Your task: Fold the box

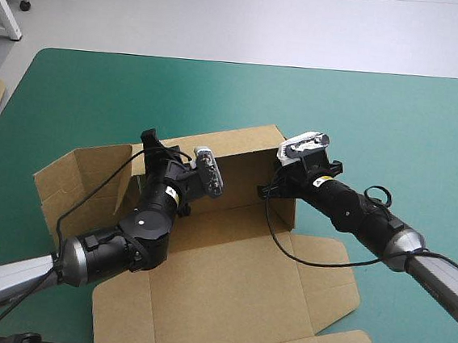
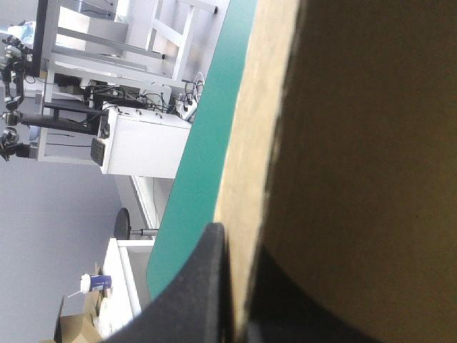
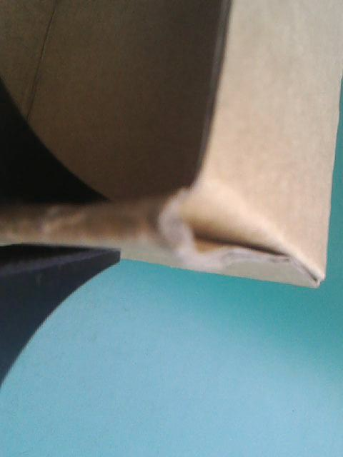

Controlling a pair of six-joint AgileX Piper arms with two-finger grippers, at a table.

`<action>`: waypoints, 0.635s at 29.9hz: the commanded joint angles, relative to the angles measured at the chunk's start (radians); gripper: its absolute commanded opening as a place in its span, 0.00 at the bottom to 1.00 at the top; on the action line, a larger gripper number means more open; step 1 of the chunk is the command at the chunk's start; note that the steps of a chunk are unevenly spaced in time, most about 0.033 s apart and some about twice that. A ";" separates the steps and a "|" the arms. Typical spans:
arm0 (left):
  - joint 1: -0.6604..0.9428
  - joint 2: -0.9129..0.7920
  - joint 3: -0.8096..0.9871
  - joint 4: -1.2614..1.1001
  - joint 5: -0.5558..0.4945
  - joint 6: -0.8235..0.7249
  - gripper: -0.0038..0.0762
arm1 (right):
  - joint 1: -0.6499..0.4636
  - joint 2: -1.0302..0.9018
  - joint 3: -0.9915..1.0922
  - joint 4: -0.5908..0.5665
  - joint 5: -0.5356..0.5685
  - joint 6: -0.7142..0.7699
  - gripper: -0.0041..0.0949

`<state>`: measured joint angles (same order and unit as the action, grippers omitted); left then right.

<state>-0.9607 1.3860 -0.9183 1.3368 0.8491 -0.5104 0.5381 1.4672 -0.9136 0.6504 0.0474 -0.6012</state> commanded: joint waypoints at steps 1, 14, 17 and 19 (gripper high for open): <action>-0.003 -0.026 -0.021 0.062 -0.014 -0.061 0.03 | 0.007 -0.018 -0.021 0.000 0.054 0.001 0.03; -0.097 -0.034 -0.102 -0.092 0.098 0.054 0.31 | 0.005 -0.018 -0.021 -0.004 0.050 0.001 0.03; -0.116 -0.034 -0.153 -0.134 0.141 0.054 0.40 | 0.005 -0.013 -0.021 -0.004 0.045 0.001 0.03; -0.134 -0.036 -0.190 -0.203 0.145 0.054 0.42 | 0.005 -0.004 -0.021 -0.004 0.045 0.001 0.03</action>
<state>-1.0700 1.3848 -1.0358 1.1627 0.9642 -0.4524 0.5363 1.4733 -0.9166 0.6495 0.0504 -0.5955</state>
